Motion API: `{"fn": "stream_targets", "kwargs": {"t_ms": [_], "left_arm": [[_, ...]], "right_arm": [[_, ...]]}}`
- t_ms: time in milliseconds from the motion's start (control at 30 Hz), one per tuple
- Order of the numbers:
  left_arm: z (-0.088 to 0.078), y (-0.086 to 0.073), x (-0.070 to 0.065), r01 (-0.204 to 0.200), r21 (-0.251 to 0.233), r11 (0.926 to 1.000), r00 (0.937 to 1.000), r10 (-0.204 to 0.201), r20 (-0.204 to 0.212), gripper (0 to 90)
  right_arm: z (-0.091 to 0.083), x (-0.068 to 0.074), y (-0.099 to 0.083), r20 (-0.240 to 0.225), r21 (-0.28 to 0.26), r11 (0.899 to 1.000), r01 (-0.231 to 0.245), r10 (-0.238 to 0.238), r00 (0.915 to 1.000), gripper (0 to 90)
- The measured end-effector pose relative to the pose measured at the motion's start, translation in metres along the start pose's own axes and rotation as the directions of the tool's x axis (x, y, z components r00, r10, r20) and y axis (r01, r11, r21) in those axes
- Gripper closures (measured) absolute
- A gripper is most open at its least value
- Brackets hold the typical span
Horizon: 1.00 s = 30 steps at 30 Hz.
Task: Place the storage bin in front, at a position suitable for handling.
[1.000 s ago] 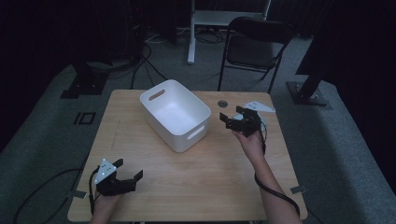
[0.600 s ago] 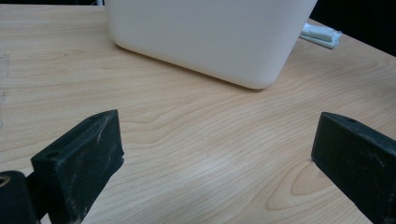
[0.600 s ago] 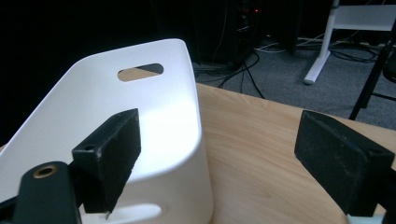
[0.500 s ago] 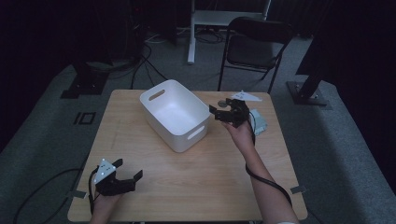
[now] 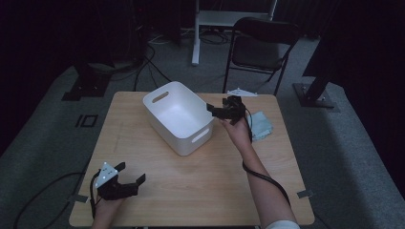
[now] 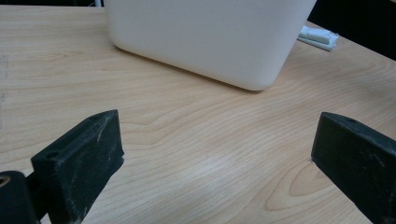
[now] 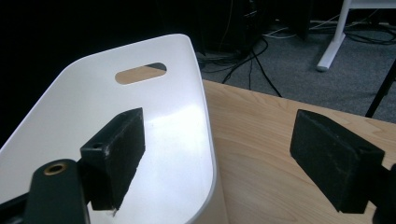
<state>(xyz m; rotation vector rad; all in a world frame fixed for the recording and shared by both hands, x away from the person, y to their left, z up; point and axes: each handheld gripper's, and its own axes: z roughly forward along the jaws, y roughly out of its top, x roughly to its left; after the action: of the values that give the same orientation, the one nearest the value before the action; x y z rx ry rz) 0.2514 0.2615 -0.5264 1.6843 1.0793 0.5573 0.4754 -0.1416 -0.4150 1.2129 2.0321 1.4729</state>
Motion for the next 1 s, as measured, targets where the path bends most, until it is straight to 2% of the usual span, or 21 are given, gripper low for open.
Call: {"fn": "stream_targets", "kwargs": {"t_ms": [133,167,300,433,467,533,767,1000], "left_arm": [[0.000,0.000,0.000,0.004,-0.002,1.0000,1.0000,-0.004,0.001,2.4],[0.000,0.000,0.000,0.003,-0.001,1.0000,1.0000,-0.003,0.001,2.4],[0.000,0.000,0.000,0.005,0.001,1.0000,1.0000,-0.005,0.001,2.4],[0.000,0.000,0.000,0.005,0.000,1.0000,1.0000,-0.005,0.000,2.4],[0.000,0.000,0.000,0.005,0.000,1.0000,1.0000,-0.005,0.001,2.4],[0.000,0.000,0.000,0.003,0.001,1.0000,1.0000,-0.003,-0.002,2.4],[0.000,0.000,0.000,0.001,0.004,1.0000,1.0000,-0.001,-0.003,2.4],[0.000,0.000,-0.001,0.000,0.004,1.0000,1.0000,0.000,-0.003,2.4]], "right_arm": [[0.005,0.001,-0.002,-0.006,0.013,1.000,-0.004,0.004,1.0000,17.6],[0.012,0.003,-0.006,0.000,0.048,0.999,0.002,-0.002,1.0000,20.6],[0.018,0.003,-0.013,-0.017,0.079,0.997,-0.023,0.024,0.9996,24.3],[0.019,0.003,-0.016,-0.018,0.087,0.995,-0.042,0.043,0.9989,27.4],[0.020,0.003,-0.018,-0.009,0.103,0.994,-0.046,0.047,0.9989,32.5],[0.021,0.003,-0.019,0.000,0.119,0.992,-0.047,0.048,0.9989,35.6],[0.026,0.008,-0.023,0.068,0.162,0.987,-0.008,-0.003,0.9977,48.5],[0.029,0.010,-0.018,0.094,0.199,0.980,0.006,-0.025,0.9953,60.2]]}}
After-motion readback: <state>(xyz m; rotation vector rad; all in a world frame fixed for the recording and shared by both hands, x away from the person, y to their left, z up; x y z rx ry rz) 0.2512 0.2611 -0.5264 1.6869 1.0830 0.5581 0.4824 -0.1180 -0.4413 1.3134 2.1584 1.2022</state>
